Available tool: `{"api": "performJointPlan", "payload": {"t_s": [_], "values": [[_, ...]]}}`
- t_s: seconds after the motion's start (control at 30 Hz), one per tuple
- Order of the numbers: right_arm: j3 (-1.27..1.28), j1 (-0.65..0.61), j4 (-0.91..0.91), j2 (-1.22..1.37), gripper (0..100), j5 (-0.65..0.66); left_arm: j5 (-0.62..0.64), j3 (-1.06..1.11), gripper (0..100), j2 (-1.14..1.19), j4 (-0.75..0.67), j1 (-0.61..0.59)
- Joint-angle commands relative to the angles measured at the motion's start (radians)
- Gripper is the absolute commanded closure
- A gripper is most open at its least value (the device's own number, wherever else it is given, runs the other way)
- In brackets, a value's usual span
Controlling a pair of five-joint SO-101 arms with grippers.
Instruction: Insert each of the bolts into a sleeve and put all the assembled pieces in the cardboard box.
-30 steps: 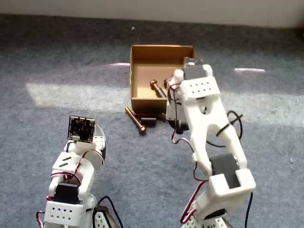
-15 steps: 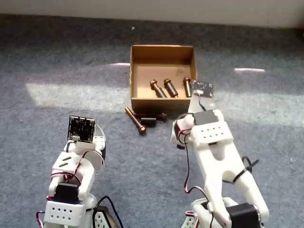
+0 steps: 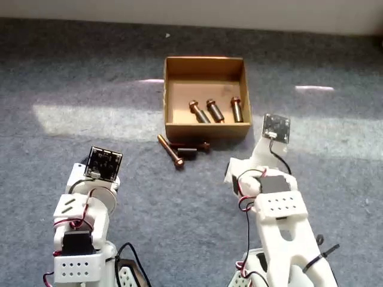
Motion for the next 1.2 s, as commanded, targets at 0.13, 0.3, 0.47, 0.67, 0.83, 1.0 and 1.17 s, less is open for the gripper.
{"api": "performJointPlan", "payload": {"t_s": [0.13, 0.3, 0.47, 0.67, 0.83, 1.0, 1.17], "values": [[0.042, 0.028, -0.108, -0.054, 99.3, 0.012, -0.064, -0.189, 99, -0.05, 0.074, 0.015], [0.038, 0.119, -0.108, -0.056, 99.3, 0.006, -0.15, -0.325, 99, -0.05, 0.224, 0.11], [0.036, 0.163, -0.108, -0.058, 99.3, 0.006, -0.235, -0.395, 99, -0.001, 0.275, 0.151], [0.062, 0.16, -0.107, -0.177, 99.3, 0.005, -0.288, -0.478, 99, 0.291, 0.238, 0.153], [0.147, 0.159, -0.11, -0.326, 99.3, 0.005, -0.408, -0.613, 99, 0.568, 0.245, 0.216], [0.194, 0.16, -0.11, -0.446, 99.3, 0.011, -0.532, -0.723, 99, 0.831, 0.239, 0.268], [0.225, 0.165, -0.11, -0.527, 99.3, 0.011, -0.666, -0.837, 94, 1.078, 0.241, 0.303]]}}
